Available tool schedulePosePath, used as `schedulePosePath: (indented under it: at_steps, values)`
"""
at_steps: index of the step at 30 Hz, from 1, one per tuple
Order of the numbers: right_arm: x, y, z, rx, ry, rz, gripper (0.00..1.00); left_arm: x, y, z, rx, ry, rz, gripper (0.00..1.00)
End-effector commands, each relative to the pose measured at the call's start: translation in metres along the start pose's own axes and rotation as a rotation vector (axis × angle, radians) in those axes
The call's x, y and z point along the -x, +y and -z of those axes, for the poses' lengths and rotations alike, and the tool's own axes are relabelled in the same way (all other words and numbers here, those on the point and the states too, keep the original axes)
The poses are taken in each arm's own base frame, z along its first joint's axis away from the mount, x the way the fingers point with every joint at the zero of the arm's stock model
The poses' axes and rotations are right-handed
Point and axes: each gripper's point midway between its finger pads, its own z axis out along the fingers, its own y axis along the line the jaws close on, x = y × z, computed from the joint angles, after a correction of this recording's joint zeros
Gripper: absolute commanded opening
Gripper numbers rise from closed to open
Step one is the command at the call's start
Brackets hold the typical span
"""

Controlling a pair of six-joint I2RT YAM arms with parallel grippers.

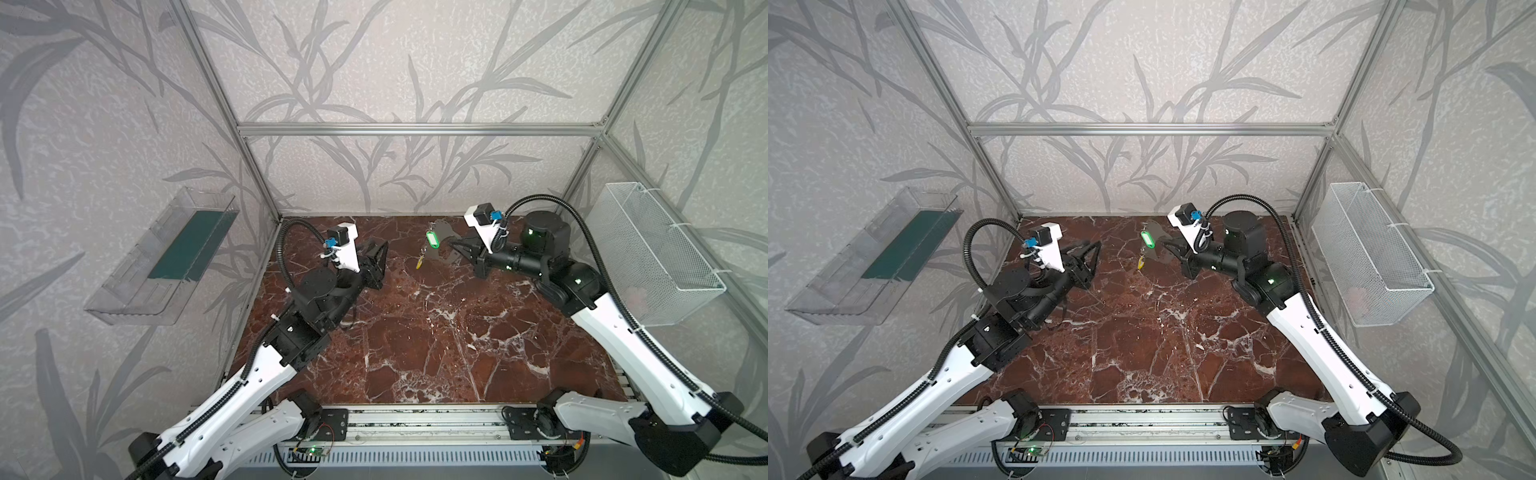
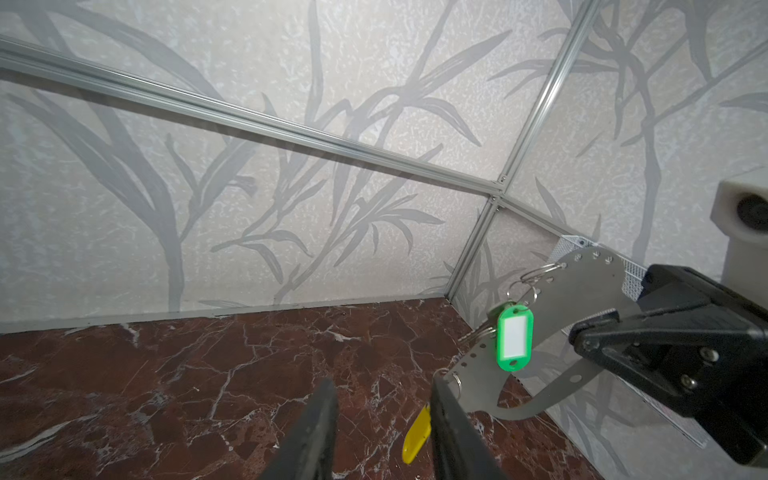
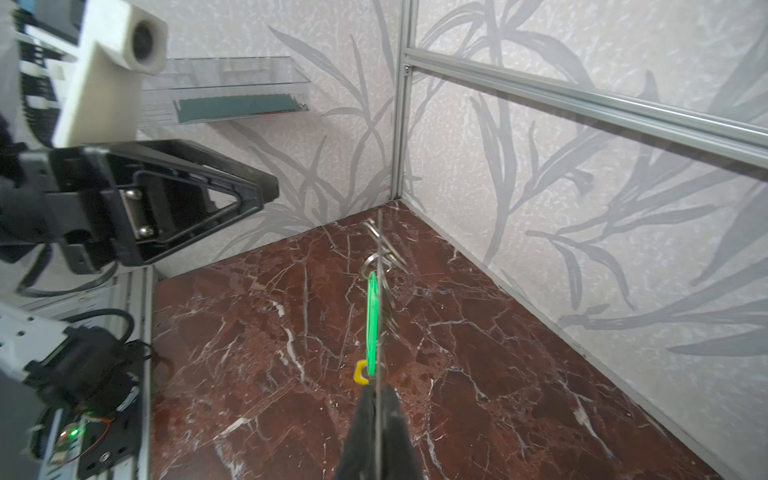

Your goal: Put the keys on the keyring

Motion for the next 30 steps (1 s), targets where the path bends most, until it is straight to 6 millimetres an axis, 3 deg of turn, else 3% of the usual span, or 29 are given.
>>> schedulePosePath:
  at_steps: [1, 7, 10, 18, 30]
  values:
    - [0.005, 0.033, 0.016, 0.189, 0.002, 0.024, 0.00, -0.008, -0.027, -0.005, -0.155, 0.033, -0.066, 0.40]
    - [0.002, 0.043, 0.020, 0.309, 0.003, 0.022, 0.00, -0.015, -0.063, -0.014, -0.353, 0.085, -0.097, 0.43]
    - [0.000, 0.048, 0.021, 0.344, 0.004, 0.021, 0.00, -0.014, -0.073, -0.013, -0.413, 0.075, -0.102, 0.50]
    - [0.001, 0.052, 0.021, 0.393, -0.008, 0.020, 0.00, -0.019, -0.087, -0.005, -0.509, 0.088, -0.135, 0.57]
    - [0.000, 0.048, 0.019, 0.411, -0.012, 0.006, 0.00, -0.020, -0.105, 0.015, -0.641, 0.085, -0.175, 0.58]
